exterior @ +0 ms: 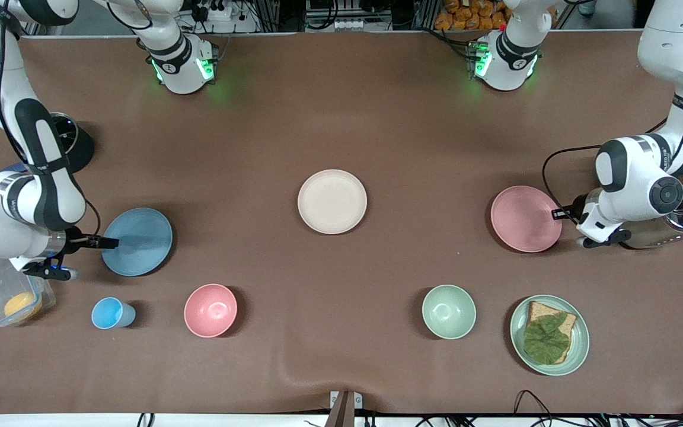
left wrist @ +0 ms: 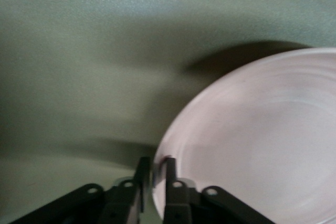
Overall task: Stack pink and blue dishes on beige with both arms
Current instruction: 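Close the left gripper on the pink rim while the right gripper grips the blue rim, then carry the pink plate onto the beige plate with the left gripper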
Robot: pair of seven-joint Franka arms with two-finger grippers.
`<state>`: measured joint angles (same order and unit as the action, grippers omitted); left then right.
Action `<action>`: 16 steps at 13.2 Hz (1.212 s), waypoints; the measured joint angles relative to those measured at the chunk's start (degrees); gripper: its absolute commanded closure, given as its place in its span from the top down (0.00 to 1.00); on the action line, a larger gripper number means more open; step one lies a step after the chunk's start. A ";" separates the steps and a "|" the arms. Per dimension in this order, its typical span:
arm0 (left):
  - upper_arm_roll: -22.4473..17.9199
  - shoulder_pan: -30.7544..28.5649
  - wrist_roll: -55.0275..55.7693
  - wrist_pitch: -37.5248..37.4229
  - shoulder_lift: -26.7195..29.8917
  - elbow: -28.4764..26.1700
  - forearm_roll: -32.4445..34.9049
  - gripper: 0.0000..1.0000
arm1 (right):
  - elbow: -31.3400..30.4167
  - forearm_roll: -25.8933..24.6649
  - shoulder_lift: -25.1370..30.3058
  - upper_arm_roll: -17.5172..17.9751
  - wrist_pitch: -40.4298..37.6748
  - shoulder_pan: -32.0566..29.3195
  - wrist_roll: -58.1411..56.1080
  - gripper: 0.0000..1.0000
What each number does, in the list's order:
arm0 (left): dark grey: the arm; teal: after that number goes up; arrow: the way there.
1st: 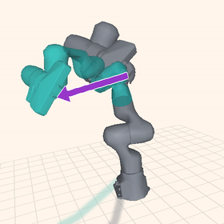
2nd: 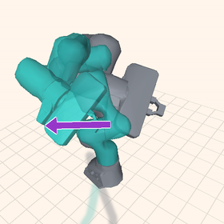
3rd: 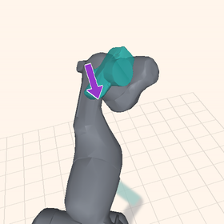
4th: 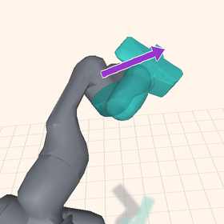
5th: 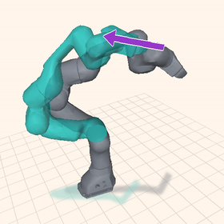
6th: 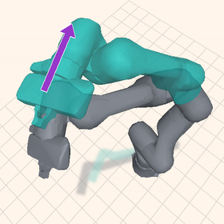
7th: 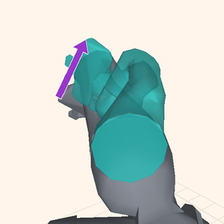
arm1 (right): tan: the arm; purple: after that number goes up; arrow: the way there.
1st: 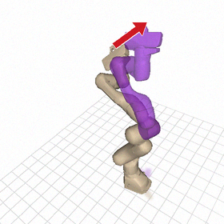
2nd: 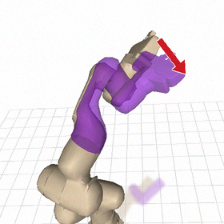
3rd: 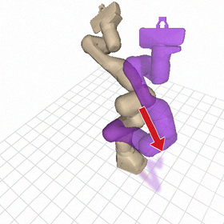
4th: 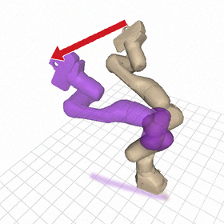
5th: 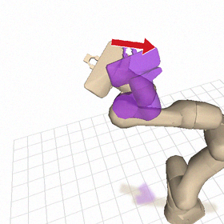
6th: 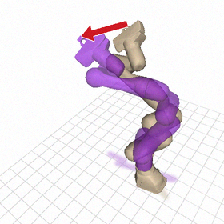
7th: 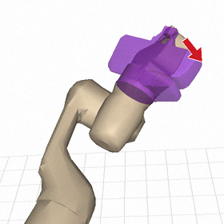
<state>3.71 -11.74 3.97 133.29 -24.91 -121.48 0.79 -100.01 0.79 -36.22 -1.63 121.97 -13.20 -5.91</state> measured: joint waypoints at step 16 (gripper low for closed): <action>25.24 7.90 23.83 -3.90 5.28 5.68 -13.22 0.00 | -0.44 0.11 -0.38 0.10 -0.43 -0.04 -5.53 0.00</action>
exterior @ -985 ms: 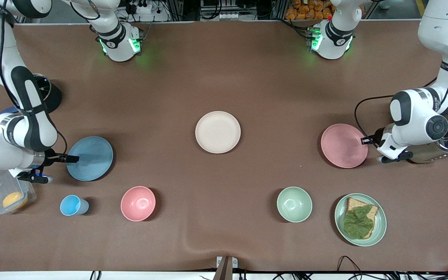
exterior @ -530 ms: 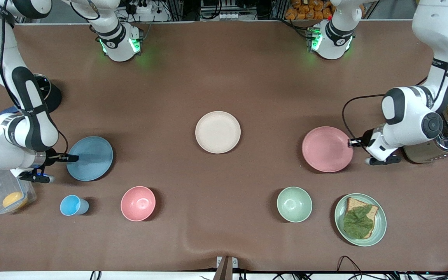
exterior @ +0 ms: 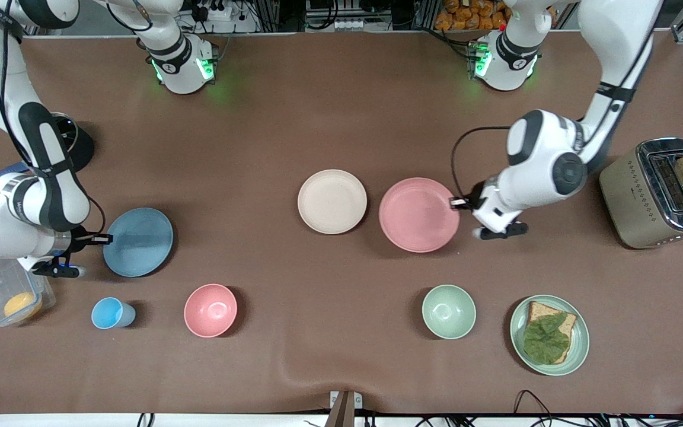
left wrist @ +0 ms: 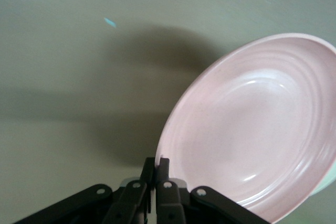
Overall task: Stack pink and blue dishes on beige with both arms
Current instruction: 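Carry the pink plate onto the beige plate with the left gripper, then release the pink plate with the left gripper while the right gripper lifts the blue plate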
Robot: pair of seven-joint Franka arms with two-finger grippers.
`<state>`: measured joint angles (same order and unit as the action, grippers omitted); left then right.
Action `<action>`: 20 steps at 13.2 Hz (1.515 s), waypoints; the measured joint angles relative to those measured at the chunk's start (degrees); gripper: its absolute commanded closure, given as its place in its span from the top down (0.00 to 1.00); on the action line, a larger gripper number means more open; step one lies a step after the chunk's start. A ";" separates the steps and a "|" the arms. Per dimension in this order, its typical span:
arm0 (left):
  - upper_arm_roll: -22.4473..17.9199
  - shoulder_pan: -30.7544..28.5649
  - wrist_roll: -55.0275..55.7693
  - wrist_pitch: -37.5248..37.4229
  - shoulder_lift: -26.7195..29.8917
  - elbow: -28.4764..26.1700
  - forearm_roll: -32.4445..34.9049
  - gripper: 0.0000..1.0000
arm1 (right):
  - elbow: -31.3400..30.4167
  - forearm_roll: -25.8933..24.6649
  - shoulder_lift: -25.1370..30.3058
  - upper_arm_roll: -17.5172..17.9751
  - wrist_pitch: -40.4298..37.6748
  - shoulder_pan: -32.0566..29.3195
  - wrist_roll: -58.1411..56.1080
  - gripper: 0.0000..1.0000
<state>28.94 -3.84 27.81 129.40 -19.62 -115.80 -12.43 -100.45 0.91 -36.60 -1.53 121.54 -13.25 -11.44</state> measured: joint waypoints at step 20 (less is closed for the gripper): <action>-0.54 19.98 22.15 19.02 -13.52 1.51 0.05 0.98 | 2.17 12.00 8.58 1.32 -18.97 0.24 -8.18 0.00</action>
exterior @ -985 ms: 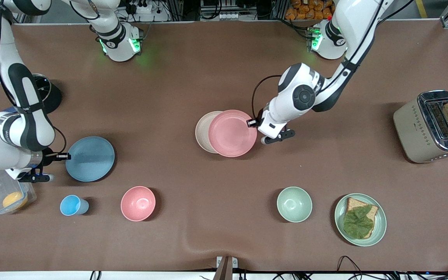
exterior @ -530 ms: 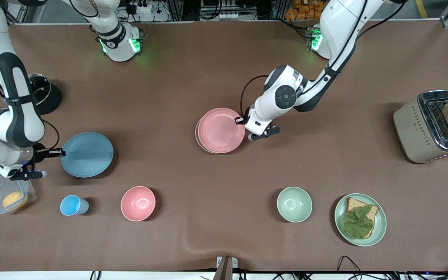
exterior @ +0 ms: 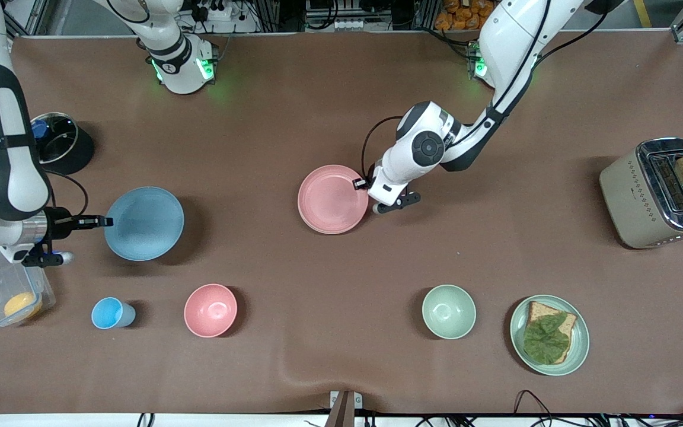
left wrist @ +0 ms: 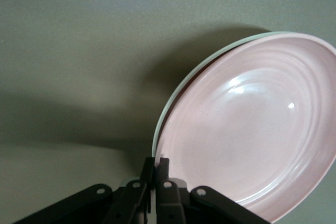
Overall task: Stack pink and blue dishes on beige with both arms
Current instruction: 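Release the pink plate with the left gripper while the right gripper lifts the blue plate, then lower the blue plate onto the pink plate while the left gripper withdraws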
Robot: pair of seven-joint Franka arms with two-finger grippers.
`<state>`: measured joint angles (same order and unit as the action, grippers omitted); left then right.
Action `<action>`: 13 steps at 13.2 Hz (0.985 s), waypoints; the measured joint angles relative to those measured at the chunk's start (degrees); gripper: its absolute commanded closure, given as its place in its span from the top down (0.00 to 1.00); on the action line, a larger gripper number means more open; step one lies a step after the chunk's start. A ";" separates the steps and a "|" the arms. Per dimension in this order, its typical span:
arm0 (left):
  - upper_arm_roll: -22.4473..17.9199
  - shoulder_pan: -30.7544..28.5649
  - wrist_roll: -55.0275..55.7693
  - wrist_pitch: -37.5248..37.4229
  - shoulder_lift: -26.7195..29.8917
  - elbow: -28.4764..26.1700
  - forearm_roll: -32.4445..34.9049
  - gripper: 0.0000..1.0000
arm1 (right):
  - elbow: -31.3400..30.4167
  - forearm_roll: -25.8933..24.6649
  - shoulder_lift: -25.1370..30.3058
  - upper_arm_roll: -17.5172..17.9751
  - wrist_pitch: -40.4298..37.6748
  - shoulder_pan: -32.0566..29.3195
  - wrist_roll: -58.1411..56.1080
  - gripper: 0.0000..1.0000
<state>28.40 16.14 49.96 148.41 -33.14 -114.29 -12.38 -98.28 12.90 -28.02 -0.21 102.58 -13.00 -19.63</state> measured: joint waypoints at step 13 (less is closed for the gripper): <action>-1.75 -16.59 -3.65 -23.33 26.05 4.98 11.57 1.00 | -2.55 8.42 0.44 7.05 1.19 23.97 10.31 0.00</action>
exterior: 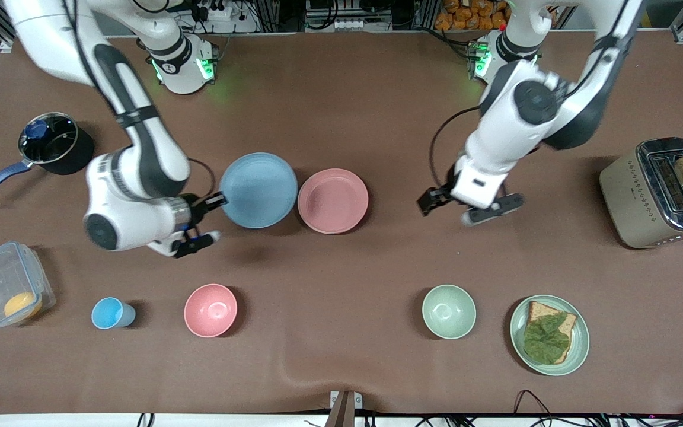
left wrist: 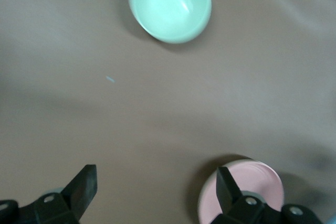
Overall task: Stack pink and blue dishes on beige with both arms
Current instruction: 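Lower the blue plate onto the pink plate while the left gripper withdraws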
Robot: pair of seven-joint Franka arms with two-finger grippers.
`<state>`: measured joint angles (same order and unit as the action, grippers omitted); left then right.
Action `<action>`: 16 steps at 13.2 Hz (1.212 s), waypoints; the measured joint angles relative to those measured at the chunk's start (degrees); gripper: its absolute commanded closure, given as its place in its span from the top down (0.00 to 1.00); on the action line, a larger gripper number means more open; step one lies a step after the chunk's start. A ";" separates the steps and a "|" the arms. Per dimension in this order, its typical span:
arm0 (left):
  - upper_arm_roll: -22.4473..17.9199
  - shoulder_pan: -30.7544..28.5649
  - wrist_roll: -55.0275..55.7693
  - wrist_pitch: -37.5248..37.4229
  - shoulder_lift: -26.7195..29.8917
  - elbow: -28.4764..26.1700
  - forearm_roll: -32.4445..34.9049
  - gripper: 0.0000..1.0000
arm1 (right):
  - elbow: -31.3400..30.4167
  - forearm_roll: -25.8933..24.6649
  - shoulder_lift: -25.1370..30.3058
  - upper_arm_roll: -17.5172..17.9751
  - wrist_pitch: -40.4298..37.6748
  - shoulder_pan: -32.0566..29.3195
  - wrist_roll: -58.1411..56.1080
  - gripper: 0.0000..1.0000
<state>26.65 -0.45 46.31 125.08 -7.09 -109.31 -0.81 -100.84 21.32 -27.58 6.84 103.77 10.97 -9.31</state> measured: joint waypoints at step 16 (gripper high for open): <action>-6.56 -7.05 -24.62 -38.91 5.16 22.81 0.74 1.00 | -2.44 4.43 -4.27 -0.05 19.35 14.78 19.54 0.00</action>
<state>20.09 -7.49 21.69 86.17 -1.94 -86.50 -0.07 -103.28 25.75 -31.85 6.79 123.12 25.74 10.22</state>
